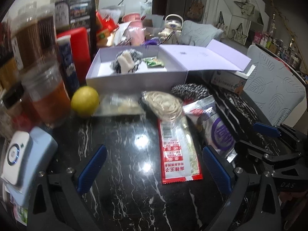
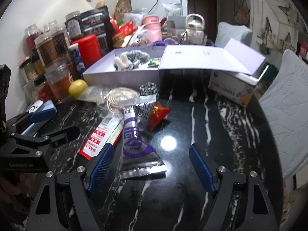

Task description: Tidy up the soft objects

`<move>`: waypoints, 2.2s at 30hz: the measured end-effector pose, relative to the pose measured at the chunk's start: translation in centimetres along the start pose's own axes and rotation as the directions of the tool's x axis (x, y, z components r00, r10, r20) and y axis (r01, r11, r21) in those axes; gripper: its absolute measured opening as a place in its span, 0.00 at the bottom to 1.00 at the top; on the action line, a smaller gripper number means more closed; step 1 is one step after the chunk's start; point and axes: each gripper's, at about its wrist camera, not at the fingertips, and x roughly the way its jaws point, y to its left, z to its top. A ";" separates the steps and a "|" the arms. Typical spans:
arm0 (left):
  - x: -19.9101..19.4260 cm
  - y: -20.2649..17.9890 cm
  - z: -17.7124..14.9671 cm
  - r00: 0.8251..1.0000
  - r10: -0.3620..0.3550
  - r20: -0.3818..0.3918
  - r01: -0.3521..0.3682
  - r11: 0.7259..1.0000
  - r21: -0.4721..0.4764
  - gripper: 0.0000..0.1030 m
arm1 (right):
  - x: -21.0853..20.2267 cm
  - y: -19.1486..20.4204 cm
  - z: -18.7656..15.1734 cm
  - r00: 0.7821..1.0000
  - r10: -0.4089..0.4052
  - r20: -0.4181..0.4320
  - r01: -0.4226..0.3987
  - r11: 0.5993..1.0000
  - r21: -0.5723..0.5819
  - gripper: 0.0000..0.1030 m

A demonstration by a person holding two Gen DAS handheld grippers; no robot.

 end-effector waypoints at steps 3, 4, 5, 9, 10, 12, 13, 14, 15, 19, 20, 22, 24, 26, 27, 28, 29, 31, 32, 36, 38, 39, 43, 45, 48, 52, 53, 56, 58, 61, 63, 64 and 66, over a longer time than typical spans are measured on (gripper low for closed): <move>0.8 0.4 -0.2 1.000 -0.007 -0.027 0.007 1.000 -0.013 0.98 | 1.3 0.0 0.3 0.999 0.028 -0.022 -0.028 1.000 0.003 0.79; 1.0 0.5 -0.2 0.999 -0.001 -0.032 0.000 1.000 -0.017 0.98 | 1.8 0.1 0.5 0.999 0.036 -0.029 -0.036 0.999 -0.002 0.79; 1.2 0.7 -0.2 0.999 0.001 -0.035 -0.002 1.000 -0.020 0.98 | 2.1 0.2 0.6 0.999 0.041 -0.032 -0.041 0.999 -0.005 0.79; 1.7 1.2 0.0 0.999 0.004 -0.047 -0.006 0.999 -0.036 0.98 | 3.6 0.1 1.2 0.995 0.085 -0.053 -0.084 0.996 0.013 0.78; 1.8 1.3 0.0 0.999 0.005 -0.048 -0.007 0.999 -0.038 0.98 | 4.0 0.1 1.3 0.993 0.096 -0.063 -0.095 0.995 0.020 0.77; 2.0 1.5 0.1 0.999 0.009 -0.053 -0.011 0.999 -0.041 0.98 | 4.5 0.1 1.5 0.991 0.116 -0.070 -0.115 0.993 0.025 0.74; 2.2 1.6 0.1 0.998 0.009 -0.057 -0.011 0.999 -0.044 0.98 | 4.8 0.1 1.5 0.989 0.126 -0.076 -0.124 0.992 0.028 0.72; 2.3 1.6 0.1 0.998 0.006 -0.060 -0.009 0.999 -0.047 0.98 | 5.0 0.1 1.5 0.988 0.132 -0.080 -0.130 0.991 0.031 0.69; 2.5 1.6 0.1 0.998 0.003 -0.064 -0.006 0.999 -0.050 0.98 | 5.2 0.2 1.5 0.987 0.136 -0.086 -0.134 0.990 0.033 0.61; 3.0 1.5 0.3 0.997 -0.011 -0.077 0.007 0.999 -0.051 0.98 | 5.8 0.1 1.4 0.983 0.155 -0.101 -0.153 0.988 0.034 0.33; 3.0 1.4 0.3 0.997 -0.013 -0.078 0.009 0.999 -0.050 0.98 | 5.5 0.1 1.4 0.984 0.157 -0.090 -0.154 0.987 0.032 0.31; 3.1 1.2 0.4 0.997 -0.023 -0.080 0.020 0.999 -0.049 0.98 | 5.0 0.0 1.4 0.985 0.155 -0.073 -0.153 0.988 0.029 0.28; 3.3 1.0 0.5 0.996 -0.033 -0.082 0.029 0.998 -0.047 0.98 | 4.5 -0.2 1.2 0.986 0.155 -0.061 -0.153 0.988 0.036 0.28; 3.6 0.5 0.6 0.995 -0.042 -0.087 0.039 0.999 -0.037 0.98 | 3.7 -0.5 0.9 0.987 0.153 -0.050 -0.151 0.988 0.045 0.28; 3.7 0.2 0.7 0.995 -0.048 -0.090 0.045 0.998 -0.033 0.98 | 3.2 -0.7 0.7 0.988 0.149 -0.045 -0.147 0.988 0.051 0.28; 3.9 -0.1 0.7 0.994 -0.058 -0.097 0.056 0.998 -0.027 0.98 | 2.9 -0.9 0.5 0.988 0.146 -0.043 -0.144 0.988 0.055 0.28; 4.1 -0.4 0.7 0.993 -0.064 -0.103 0.062 0.998 -0.022 0.98 | 2.5 -1.2 0.3 0.989 0.142 -0.040 -0.139 0.988 0.063 0.28; 4.6 -1.0 0.7 0.991 -0.066 -0.117 0.066 0.998 -0.010 0.98 | 1.8 -1.8 -0.2 0.991 0.126 -0.038 -0.122 0.989 0.080 0.28; 4.8 -1.3 0.7 0.990 -0.069 -0.123 0.069 0.998 -0.005 0.98 | 1.6 -2.1 -0.4 0.993 0.115 -0.039 -0.112 0.990 0.084 0.28; 5.7 -2.3 0.7 0.986 -0.081 -0.144 0.084 0.996 0.011 0.98 | 0.9 -3.3 -1.1 0.996 0.086 -0.038 -0.081 0.990 0.111 0.28; 6.3 -2.7 0.7 0.986 -0.066 -0.156 0.069 0.997 0.017 0.98 | 0.8 -3.8 -1.3 0.996 0.085 -0.036 -0.080 0.989 0.126 0.28; 6.6 -2.8 0.8 0.985 -0.054 -0.161 0.057 0.998 0.018 0.98 | 0.8 -4.0 -1.4 0.996 0.084 -0.034 -0.079 0.988 0.130 0.28; 7.0 -3.5 0.8 0.989 0.027 -0.142 -0.018 0.998 0.068 0.80 | 0.6 -4.6 -1.7 0.996 0.087 -0.025 -0.083 0.987 0.138 0.28; 6.7 -3.8 0.7 0.992 0.026 -0.121 -0.014 0.995 0.101 0.58 | 0.6 -4.7 -1.8 0.996 0.090 -0.022 -0.086 0.986 0.139 0.28; 6.4 -4.1 0.6 0.993 0.007 -0.120 0.006 0.994 0.105 0.50 | 0.6 -5.0 -1.8 0.995 0.099 -0.019 -0.096 0.985 0.145 0.28; 5.5 -3.9 -0.3 0.992 -0.011 -0.129 0.027 0.992 0.120 0.49 | 0.5 -5.0 -1.9 0.994 0.104 -0.016 -0.101 0.984 0.147 0.28; 5.1 -3.9 -0.6 0.991 -0.016 -0.134 0.033 0.992 0.125 0.49 | 0.4 -5.0 -1.9 0.994 0.104 -0.016 -0.101 0.984 0.147 0.28; 3.8 -3.7 -1.4 0.987 -0.037 -0.158 0.057 0.990 0.128 0.49 | 0.1 -5.0 -2.2 0.995 0.098 -0.020 -0.094 0.985 0.147 0.28; 2.9 -3.9 -2.2 0.985 -0.035 -0.171 0.060 0.988 0.140 0.49 | -0.2 -5.0 -2.5 0.996 0.086 -0.024 -0.082 0.987 0.138 0.28; 1.4 -4.4 -3.5 0.980 -0.044 -0.193 0.075 0.985 0.156 0.49 | -0.6 -4.6 -2.8 0.997 0.074 -0.036 -0.069 0.991 0.115 0.28; 0.8 -4.5 -4.1 0.976 -0.057 -0.209 0.090 0.984 0.151 0.49 | -0.9 -4.5 -3.1 0.996 0.076 -0.048 -0.070 0.991 0.110 0.28; 0.6 -4.6 -4.3 0.976 -0.060 -0.211 0.093 0.984 0.152 0.49 | -1.2 -4.3 -3.3 0.995 0.081 -0.055 -0.075 0.991 0.107 0.28; 0.5 -4.9 -4.6 0.979 -0.046 -0.200 0.081 0.982 0.170 0.49 | -1.5 -4.1 -3.8 0.994 0.088 -0.063 -0.082 0.992 0.099 0.28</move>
